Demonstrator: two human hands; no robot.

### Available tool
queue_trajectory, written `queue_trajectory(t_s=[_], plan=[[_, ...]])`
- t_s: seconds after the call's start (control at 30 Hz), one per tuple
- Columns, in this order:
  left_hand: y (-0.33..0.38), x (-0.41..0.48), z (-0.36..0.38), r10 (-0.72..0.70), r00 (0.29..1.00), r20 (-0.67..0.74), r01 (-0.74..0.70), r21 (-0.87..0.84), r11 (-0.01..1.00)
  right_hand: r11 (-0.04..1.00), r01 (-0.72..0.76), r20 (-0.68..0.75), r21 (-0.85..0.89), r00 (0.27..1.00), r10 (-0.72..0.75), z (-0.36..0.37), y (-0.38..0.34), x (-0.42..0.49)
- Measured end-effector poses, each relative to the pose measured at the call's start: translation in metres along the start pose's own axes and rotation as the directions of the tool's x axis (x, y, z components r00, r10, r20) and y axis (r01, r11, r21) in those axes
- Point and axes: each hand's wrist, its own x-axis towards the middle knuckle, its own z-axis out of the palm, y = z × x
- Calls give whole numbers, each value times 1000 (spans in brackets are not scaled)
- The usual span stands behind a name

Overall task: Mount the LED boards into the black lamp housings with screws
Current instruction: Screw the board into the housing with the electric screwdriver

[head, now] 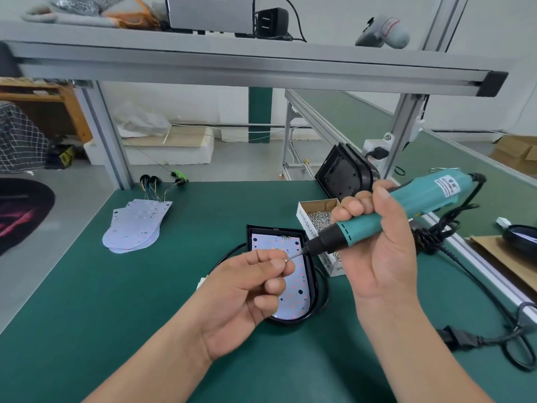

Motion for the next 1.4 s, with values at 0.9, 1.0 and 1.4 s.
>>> queue_trajectory(t_s=[0.9,1.0,1.4], plan=[[-14,6,-1,335,930,-154,-244,424,872,997,-38,-116,-64,993,31,-5,9,-2],[-15,5,-1,319,939,-130,-236,432,870,998,-68,-208,5,976,68,-10,10,1],[0,12,-14,376,885,-273,-214,478,852,996,-84,-233,39,968,90,-21,11,4]])
